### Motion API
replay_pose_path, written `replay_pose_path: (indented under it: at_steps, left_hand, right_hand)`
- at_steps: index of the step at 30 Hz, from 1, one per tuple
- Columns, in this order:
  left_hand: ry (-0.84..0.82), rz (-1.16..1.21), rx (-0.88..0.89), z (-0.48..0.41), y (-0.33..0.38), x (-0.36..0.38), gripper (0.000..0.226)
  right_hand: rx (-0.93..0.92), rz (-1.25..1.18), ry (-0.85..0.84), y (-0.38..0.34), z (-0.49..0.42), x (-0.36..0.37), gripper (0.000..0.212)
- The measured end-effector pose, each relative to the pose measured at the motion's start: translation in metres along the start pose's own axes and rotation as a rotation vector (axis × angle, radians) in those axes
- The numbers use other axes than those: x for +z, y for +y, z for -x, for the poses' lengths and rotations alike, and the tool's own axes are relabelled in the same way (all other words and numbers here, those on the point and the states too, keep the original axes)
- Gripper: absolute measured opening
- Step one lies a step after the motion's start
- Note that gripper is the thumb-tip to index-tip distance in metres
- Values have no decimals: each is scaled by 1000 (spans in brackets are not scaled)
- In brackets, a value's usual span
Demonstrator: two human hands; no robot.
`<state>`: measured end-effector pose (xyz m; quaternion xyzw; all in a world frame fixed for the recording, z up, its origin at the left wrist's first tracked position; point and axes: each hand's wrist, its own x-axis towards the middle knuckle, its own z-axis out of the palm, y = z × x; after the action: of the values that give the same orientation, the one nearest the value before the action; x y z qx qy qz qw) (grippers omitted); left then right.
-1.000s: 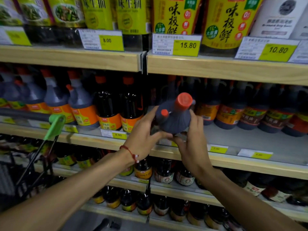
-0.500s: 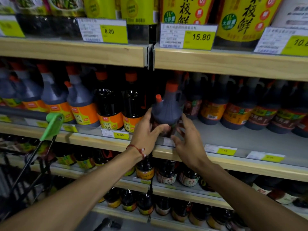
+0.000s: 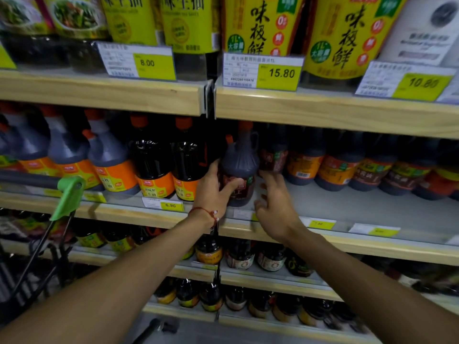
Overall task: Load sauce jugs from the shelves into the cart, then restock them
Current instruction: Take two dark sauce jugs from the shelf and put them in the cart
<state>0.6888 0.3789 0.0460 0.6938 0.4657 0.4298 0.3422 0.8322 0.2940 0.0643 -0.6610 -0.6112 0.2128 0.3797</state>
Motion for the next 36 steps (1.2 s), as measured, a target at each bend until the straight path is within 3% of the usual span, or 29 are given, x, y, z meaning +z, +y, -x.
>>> replay_pose_path:
  at_steps: [4, 7, 10, 14, 18, 23, 36]
  left_hand:
    - [-10, -39, -68, 6, 4, -4, 71]
    - [0, -80, -175, 20, 12, -15, 76]
    - [46, -199, -185, 41, 23, -33, 60]
    - [-76, -385, -94, 69, 43, -61, 45]
    - [-187, -613, -9, 106, 65, -84, 36]
    - [-197, -821, -6, 161, 97, -106, 34]
    - [-131, -1097, -178, 316, 160, -170, 42]
  right_hand:
    - [62, 196, -9, -21, 18, -9, 48]
    - [95, 352, -88, -37, 32, -16, 41]
    - [108, 506, -173, -56, 49, -25, 42]
    - [38, 674, -221, -78, 72, -34, 40]
    - [-6, 692, -205, -95, 95, -41, 40]
    - [-75, 657, -213, -111, 132, -49, 43]
    - [-374, 586, -326, -180, 232, -42, 43]
